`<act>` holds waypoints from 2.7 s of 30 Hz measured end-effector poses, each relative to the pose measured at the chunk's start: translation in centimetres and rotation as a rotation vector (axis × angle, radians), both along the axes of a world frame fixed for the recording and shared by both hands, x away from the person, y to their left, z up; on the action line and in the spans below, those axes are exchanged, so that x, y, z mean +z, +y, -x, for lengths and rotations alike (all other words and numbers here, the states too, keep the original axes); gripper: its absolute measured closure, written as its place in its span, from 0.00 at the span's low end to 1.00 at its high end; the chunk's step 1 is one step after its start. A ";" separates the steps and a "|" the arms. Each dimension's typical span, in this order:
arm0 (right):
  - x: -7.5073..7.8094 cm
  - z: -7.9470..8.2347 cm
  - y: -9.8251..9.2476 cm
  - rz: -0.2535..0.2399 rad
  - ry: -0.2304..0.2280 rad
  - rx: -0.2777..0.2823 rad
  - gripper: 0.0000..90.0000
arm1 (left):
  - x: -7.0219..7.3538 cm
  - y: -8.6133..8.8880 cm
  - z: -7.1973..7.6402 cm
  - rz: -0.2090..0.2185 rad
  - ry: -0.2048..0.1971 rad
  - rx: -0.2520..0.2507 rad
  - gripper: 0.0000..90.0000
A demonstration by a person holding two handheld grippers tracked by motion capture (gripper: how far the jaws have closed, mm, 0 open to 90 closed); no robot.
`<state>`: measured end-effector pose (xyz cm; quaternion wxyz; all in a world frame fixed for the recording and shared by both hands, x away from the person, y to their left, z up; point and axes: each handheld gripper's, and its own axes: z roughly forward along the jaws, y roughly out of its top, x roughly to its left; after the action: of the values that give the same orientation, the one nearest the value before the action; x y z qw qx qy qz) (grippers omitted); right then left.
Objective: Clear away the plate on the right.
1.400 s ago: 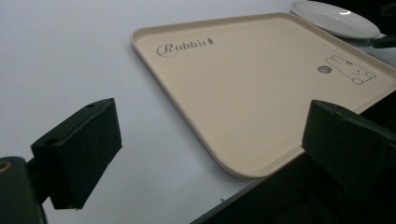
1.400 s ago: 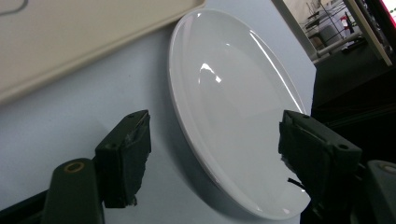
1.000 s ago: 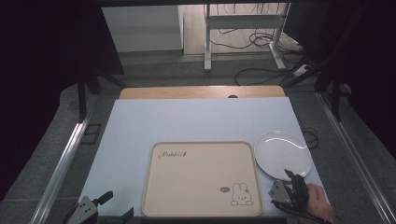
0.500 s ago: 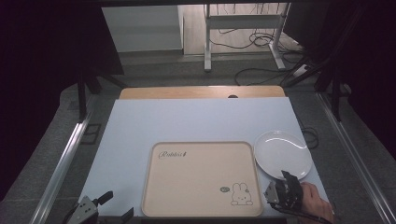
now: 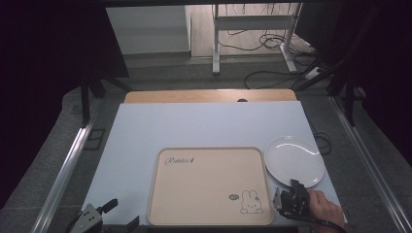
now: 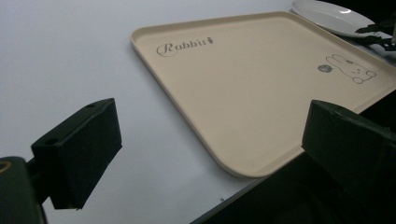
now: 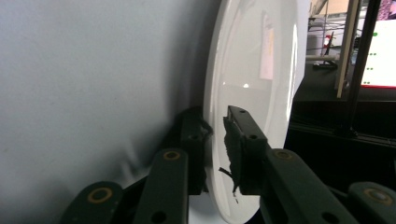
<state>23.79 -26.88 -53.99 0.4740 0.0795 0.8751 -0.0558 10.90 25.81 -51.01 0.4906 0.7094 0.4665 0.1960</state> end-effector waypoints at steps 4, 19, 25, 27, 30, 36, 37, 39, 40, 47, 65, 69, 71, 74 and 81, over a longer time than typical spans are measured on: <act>-0.1 -0.1 0.2 0.018 0.004 0.001 0.93 | 0.0 0.0 0.0 -0.001 0.000 -0.001 0.05; 0.6 0.5 0.5 0.013 -0.094 -0.002 0.96 | 0.0 0.0 0.1 0.002 -0.004 0.001 0.05; 0.9 0.7 0.6 0.020 -0.108 0.002 0.95 | 0.0 0.0 0.1 0.005 -0.004 0.003 0.05; 1.0 0.9 0.7 0.022 -0.126 0.007 0.95 | 0.0 0.0 0.1 0.006 -0.004 0.003 0.05; 1.5 1.1 0.9 0.017 -0.153 0.019 0.95 | 0.0 0.1 0.0 0.006 -0.004 0.003 0.05; 1.8 1.6 1.7 0.016 -0.172 0.045 0.95 | 0.0 0.1 0.0 0.006 -0.004 0.003 0.05; 1.8 1.7 1.7 0.013 -0.176 0.049 0.95 | 0.0 0.1 0.0 0.007 -0.004 0.004 0.05; 1.9 1.8 2.0 0.015 -0.184 0.060 0.95 | 0.0 0.1 0.0 0.006 -0.004 0.003 0.05; 2.1 2.0 2.3 0.033 -0.176 0.048 0.95 | 0.0 0.1 0.0 0.006 -0.004 0.003 0.05; 2.5 2.3 3.1 -0.005 -0.142 0.104 0.95 | 0.0 0.0 0.0 0.008 -0.004 0.005 0.05; 2.9 3.6 6.3 -0.029 -0.149 0.204 0.94 | 0.0 0.0 0.0 0.009 -0.001 0.006 0.05; 2.9 3.8 6.8 -0.032 -0.151 0.223 0.94 | 0.0 0.0 0.0 0.009 -0.001 0.006 0.05; 2.9 3.9 7.1 -0.036 -0.150 0.226 0.94 | 0.0 0.0 0.0 0.009 -0.001 0.006 0.05; 2.9 4.1 7.6 -0.040 -0.149 0.247 0.93 | 0.0 0.0 0.0 0.009 0.000 0.006 0.05; 2.7 4.5 8.7 -0.051 -0.140 0.288 0.93 | 0.0 0.1 0.0 0.009 0.002 0.005 0.05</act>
<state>19.27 -18.16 -51.28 0.5348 -0.0313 0.8434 0.0407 10.92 25.87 -51.04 0.4928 0.7062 0.4696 0.1948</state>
